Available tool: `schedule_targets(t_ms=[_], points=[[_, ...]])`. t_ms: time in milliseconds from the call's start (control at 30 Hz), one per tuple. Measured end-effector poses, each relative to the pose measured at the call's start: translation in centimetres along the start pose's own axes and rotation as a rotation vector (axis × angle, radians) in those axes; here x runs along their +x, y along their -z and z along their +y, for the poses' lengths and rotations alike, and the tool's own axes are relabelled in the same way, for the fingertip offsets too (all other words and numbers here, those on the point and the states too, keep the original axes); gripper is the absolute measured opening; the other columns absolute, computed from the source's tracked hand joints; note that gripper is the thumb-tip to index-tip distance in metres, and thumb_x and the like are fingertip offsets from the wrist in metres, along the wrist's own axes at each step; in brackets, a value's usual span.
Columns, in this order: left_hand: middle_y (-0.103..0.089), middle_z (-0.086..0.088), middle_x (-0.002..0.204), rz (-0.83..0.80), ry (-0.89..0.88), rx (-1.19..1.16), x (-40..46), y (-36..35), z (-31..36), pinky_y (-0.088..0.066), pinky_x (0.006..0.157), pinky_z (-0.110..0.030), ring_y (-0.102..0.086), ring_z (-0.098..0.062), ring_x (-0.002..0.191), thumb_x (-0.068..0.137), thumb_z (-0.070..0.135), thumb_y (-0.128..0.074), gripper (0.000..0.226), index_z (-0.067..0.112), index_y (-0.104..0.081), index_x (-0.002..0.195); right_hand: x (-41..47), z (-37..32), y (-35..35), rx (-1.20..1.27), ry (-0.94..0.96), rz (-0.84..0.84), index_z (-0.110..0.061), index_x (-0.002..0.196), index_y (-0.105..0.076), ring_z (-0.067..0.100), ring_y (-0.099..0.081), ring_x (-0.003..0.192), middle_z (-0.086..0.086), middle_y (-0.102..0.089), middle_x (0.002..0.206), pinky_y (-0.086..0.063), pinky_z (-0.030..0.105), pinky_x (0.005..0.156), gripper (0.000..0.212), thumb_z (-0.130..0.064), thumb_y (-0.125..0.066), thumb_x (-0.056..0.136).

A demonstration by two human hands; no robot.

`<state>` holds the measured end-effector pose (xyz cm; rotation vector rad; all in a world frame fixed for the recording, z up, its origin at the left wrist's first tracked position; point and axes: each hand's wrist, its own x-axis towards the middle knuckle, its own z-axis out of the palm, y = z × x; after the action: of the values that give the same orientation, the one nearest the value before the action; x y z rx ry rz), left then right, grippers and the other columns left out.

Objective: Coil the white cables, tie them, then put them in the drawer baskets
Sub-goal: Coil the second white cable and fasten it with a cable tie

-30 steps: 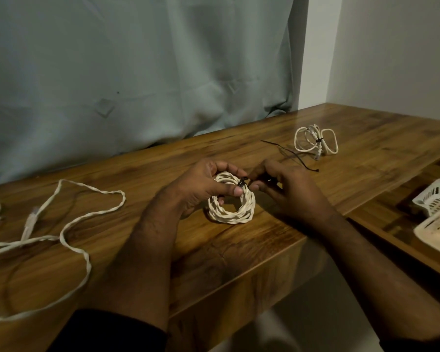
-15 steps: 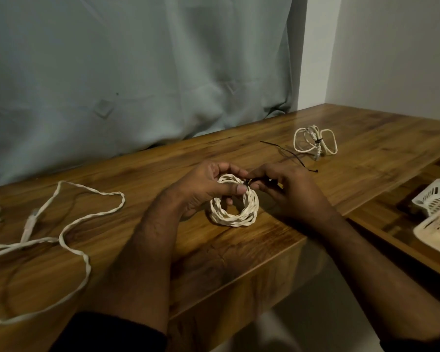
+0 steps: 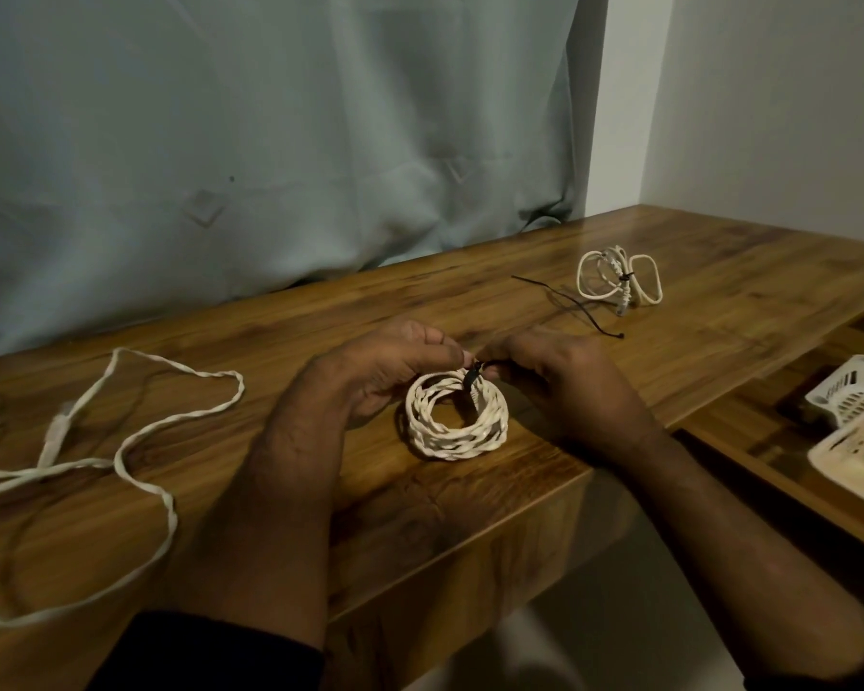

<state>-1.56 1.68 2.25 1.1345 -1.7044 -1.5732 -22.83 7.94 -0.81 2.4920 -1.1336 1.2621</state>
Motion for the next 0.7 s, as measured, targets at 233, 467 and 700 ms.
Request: schedule_targets(t_ms=[233, 467, 700], points=[[-0.074, -0.026, 0.095, -0.01, 0.066, -0.04, -0.5, -0.1, 0.5, -0.062, 0.059, -0.031, -0.071, -0.025, 0.069, 0.093, 0.004, -0.069, 0.011, -0.006, -0.072, 0.098, 0.0, -0.1, -0.1, 0.018, 0.009, -0.01, -0.013, 0.112, -0.075, -0.011, -0.053, 0.095, -0.021, -0.061, 0.102, -0.036, -0.002, 0.085, 0.024, -0.007, -0.076, 0.089], [-0.075, -0.022, 0.096, 0.05, 0.031, -0.051, -0.4, -0.4, 1.1, -0.062, 0.061, -0.038, -0.072, -0.025, 0.073, 0.099, 0.013, -0.063, 0.015, -0.001, -0.066, 0.105, 0.1, -0.4, 0.2, 0.092, -0.037, -0.049, -0.014, 0.131, -0.068, 0.005, -0.065, 0.113, -0.003, -0.072, 0.124, -0.052, 0.025, 0.097, 0.032, -0.014, -0.066, 0.098], [-0.066, -0.009, 0.078, 0.305, -0.09, -0.02, 0.4, -1.7, 1.2, -0.06, 0.055, -0.036, -0.067, -0.017, 0.057, 0.108, 0.025, -0.05, 0.023, 0.011, -0.061, 0.094, 0.2, -0.3, 0.1, 0.15, -0.133, -0.122, -0.018, 0.139, -0.06, 0.0, -0.065, 0.099, -0.008, -0.071, 0.118, -0.051, 0.016, 0.078, 0.049, -0.045, -0.059, 0.098]])
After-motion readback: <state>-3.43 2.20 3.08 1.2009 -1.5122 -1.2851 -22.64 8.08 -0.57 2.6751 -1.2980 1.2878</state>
